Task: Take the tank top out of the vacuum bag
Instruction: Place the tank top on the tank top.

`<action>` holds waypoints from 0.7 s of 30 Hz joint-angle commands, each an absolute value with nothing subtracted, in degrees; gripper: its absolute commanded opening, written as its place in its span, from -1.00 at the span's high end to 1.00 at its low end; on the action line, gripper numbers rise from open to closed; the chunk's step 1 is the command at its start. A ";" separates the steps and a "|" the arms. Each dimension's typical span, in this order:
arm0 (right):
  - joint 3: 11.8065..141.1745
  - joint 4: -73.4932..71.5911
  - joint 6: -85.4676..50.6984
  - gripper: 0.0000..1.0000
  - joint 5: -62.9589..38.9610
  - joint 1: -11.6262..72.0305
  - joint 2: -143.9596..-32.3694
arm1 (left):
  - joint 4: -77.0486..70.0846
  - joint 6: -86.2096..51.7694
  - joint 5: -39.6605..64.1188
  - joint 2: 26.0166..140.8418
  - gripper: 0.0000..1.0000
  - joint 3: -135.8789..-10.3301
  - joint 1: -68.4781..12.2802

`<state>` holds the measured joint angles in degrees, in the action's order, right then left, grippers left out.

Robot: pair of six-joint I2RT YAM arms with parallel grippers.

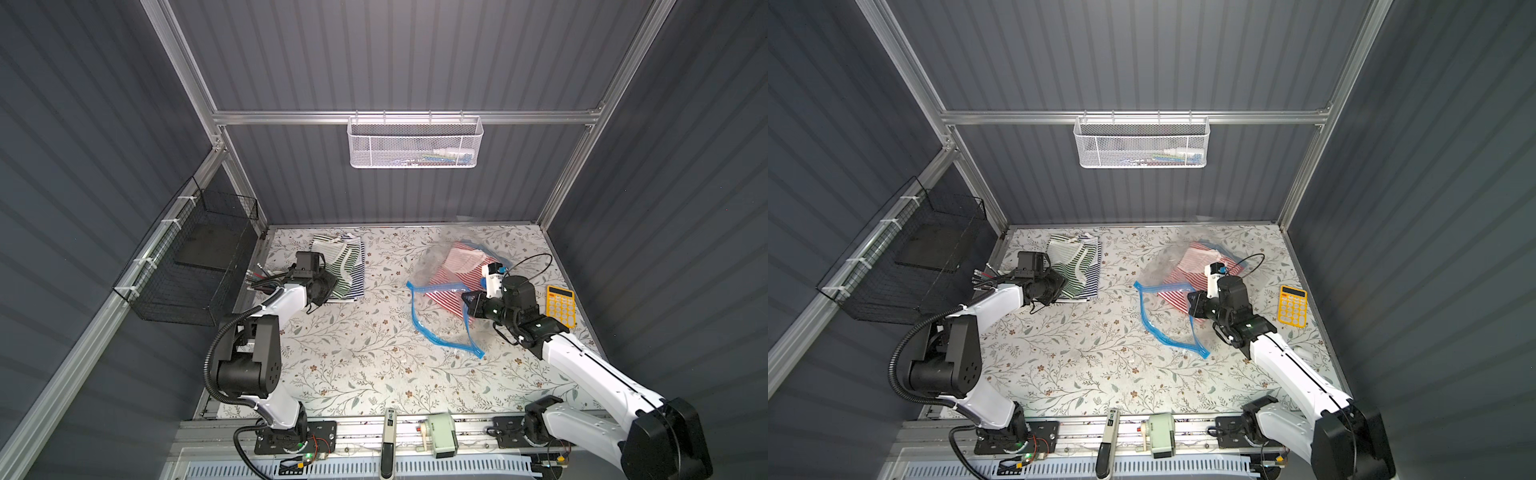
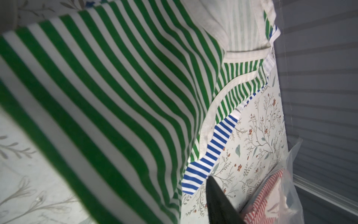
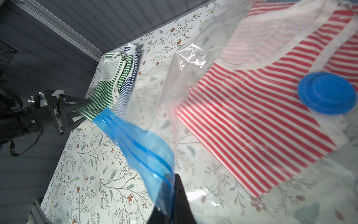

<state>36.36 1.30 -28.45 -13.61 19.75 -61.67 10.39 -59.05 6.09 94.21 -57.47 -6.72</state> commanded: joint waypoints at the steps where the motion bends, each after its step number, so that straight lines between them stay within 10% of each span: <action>1: 36.01 1.40 -28.71 1.00 -13.66 19.51 -60.36 | 13.88 -55.47 8.46 92.08 -0.03 -56.53 -7.11; 13: 35.56 -0.62 -29.81 1.00 -14.48 19.42 -61.50 | 42.81 -38.67 6.26 76.73 -0.19 -57.26 -11.16; 21: 36.92 0.57 -29.68 1.00 -14.21 19.42 -61.60 | 47.99 -28.87 -0.73 94.17 -0.13 -85.08 -18.22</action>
<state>35.48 0.34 -29.54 -14.00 19.64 -61.71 45.30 -36.10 3.79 88.09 -76.88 -17.67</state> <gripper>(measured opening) 0.044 0.563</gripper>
